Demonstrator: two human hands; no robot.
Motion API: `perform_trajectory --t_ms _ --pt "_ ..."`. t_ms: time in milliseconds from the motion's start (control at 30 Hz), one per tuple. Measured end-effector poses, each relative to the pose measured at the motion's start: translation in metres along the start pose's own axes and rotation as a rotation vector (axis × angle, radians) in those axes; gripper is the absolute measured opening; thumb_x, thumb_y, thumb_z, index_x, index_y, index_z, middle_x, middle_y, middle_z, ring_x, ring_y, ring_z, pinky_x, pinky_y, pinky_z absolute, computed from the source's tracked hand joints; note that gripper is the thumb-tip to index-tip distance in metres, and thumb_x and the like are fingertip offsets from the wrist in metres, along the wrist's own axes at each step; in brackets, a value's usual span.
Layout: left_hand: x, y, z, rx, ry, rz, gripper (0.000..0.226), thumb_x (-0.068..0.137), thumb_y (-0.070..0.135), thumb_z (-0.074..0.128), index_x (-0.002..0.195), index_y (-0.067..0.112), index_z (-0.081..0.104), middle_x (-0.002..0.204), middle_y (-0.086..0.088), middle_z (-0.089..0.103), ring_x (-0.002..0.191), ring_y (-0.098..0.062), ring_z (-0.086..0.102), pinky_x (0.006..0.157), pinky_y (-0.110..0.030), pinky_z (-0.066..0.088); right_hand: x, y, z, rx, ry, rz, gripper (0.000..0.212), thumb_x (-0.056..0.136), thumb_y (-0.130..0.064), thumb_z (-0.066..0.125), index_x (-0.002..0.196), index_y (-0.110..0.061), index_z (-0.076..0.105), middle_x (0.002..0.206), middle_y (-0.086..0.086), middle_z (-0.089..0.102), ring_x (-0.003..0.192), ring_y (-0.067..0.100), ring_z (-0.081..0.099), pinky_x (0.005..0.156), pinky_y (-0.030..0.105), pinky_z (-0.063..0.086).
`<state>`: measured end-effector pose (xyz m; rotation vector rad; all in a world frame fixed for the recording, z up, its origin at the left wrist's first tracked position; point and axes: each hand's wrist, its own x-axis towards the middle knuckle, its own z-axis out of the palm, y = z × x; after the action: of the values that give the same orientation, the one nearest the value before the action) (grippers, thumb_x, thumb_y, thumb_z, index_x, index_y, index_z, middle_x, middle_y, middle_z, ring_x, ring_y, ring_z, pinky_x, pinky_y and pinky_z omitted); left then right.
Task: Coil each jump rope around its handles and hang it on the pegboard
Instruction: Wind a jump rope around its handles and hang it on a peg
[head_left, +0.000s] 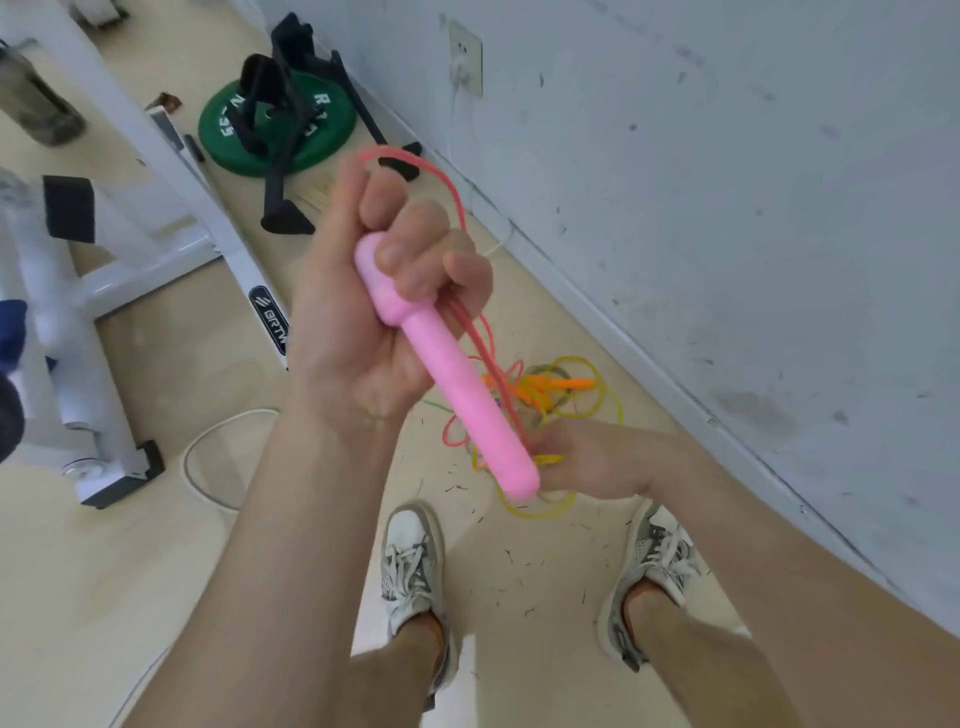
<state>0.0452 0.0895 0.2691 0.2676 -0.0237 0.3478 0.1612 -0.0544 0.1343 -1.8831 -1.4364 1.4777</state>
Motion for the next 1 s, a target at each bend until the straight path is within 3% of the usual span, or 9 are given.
perform_trajectory --t_ms 133,233,333,467,600,700,767,900,1000 --pt "-0.007 0.021 0.013 -0.09 -0.057 0.092 0.046 0.099 0.039 0.032 0.069 0.005 0.044 0.05 -0.014 0.047 0.045 -0.017 0.034 0.057 -0.03 0.047 0.003 0.015 0.005 -0.191 0.369 0.229 0.027 0.101 -0.023 0.048 0.077 -0.02 0.059 0.084 0.007 0.067 0.088 0.031 0.063 0.077 0.037 0.046" --pt "-0.015 0.03 0.001 0.172 0.148 0.14 0.043 0.101 0.039 0.034 0.072 0.011 0.048 0.049 -0.002 0.042 0.04 -0.013 0.037 0.05 -0.025 0.05 -0.014 -0.023 -0.015 0.36 0.764 0.104 0.025 0.101 -0.012 0.049 0.084 -0.005 0.065 0.069 0.003 0.072 0.068 0.022 0.071 0.074 0.041 0.06" --pt "-0.024 0.017 -0.026 0.798 0.392 0.056 0.028 0.099 0.029 0.044 0.081 0.013 0.058 0.057 -0.001 0.042 0.038 -0.009 0.034 0.048 -0.023 0.045 -0.05 -0.074 -0.045 0.917 0.945 -0.171 0.027 0.104 -0.014 0.042 0.09 -0.002 0.061 0.069 0.005 0.074 0.06 0.016 0.071 0.058 0.022 0.058" --pt "-0.025 -0.02 -0.032 1.332 0.345 -0.128 0.029 0.083 0.02 0.068 0.112 0.021 0.068 0.08 -0.003 0.057 0.044 -0.013 0.04 0.053 -0.031 0.043 -0.071 -0.11 -0.059 1.116 0.92 -0.411 0.028 0.105 -0.017 0.04 0.09 -0.004 0.06 0.078 0.009 0.075 0.069 0.02 0.073 0.061 0.02 0.056" --pt "-0.018 -0.027 -0.032 1.544 0.349 -0.145 0.025 0.069 0.042 0.078 0.092 0.035 0.073 0.065 0.005 0.047 0.051 -0.012 0.045 0.055 -0.034 0.044 -0.069 -0.119 -0.053 0.951 0.922 -0.392 0.028 0.104 -0.019 0.043 0.09 -0.006 0.063 0.086 0.015 0.075 0.074 0.027 0.074 0.063 0.022 0.056" --pt "-0.013 -0.032 -0.035 1.643 0.412 -0.019 0.017 0.072 0.036 0.082 0.071 0.044 0.067 0.064 0.011 0.045 0.051 -0.006 0.044 0.052 -0.026 0.041 -0.072 -0.125 -0.056 1.03 0.824 -0.448 0.03 0.103 -0.022 0.042 0.088 -0.005 0.061 0.083 0.012 0.075 0.07 0.023 0.073 0.06 0.022 0.056" --pt "-0.009 -0.037 -0.033 1.622 0.385 0.041 0.016 0.072 0.029 0.082 0.074 0.038 0.069 0.067 0.012 0.053 0.046 0.001 0.041 0.05 -0.016 0.034 -0.072 -0.128 -0.06 1.126 0.779 -0.48 0.03 0.103 -0.024 0.041 0.087 -0.005 0.059 0.079 0.009 0.075 0.067 0.02 0.072 0.058 0.02 0.055" --pt "-0.008 -0.037 -0.028 1.424 0.337 0.004 0.017 0.073 0.025 0.081 0.083 0.015 0.073 0.069 0.004 0.065 0.051 -0.015 0.049 0.055 -0.03 0.044 -0.069 -0.114 -0.067 1.405 0.773 -0.487 0.031 0.103 -0.029 0.042 0.085 -0.009 0.058 0.077 0.007 0.074 0.071 0.017 0.072 0.063 0.022 0.056" --pt "-0.006 -0.04 -0.029 1.219 0.386 0.041 0.022 0.072 0.026 0.076 0.075 0.006 0.066 0.06 -0.006 0.059 0.044 -0.013 0.044 0.047 -0.025 0.04 -0.06 -0.097 -0.065 1.223 0.719 -0.324 0.033 0.1 -0.04 0.044 0.089 -0.013 0.061 0.082 0.003 0.071 0.077 0.016 0.068 0.071 0.027 0.055"
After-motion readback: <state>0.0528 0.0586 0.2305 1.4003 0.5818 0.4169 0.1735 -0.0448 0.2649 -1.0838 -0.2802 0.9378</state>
